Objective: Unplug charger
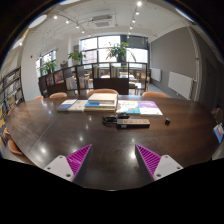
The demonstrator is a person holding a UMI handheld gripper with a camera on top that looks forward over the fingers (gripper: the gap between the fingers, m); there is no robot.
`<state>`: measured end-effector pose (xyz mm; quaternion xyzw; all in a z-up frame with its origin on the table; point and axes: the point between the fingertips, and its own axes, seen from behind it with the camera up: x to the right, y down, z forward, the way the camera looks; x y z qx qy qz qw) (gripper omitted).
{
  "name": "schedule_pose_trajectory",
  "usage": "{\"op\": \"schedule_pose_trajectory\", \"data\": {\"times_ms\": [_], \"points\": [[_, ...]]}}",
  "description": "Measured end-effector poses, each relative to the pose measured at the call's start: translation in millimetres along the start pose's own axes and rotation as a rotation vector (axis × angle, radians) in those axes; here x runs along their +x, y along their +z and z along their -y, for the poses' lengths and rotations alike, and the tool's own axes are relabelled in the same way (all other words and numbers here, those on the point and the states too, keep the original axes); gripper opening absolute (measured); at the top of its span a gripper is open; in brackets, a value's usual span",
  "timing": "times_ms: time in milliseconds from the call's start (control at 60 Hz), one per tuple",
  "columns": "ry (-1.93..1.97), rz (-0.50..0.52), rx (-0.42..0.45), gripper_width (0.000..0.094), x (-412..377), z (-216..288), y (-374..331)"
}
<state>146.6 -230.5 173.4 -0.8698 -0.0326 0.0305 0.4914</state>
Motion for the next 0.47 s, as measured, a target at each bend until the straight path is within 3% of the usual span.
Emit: {"op": "schedule_pose_trajectory", "data": {"times_ms": [467], "points": [[-0.019, 0.006, 0.049, 0.0861, -14.7, 7.5, -23.1]]}}
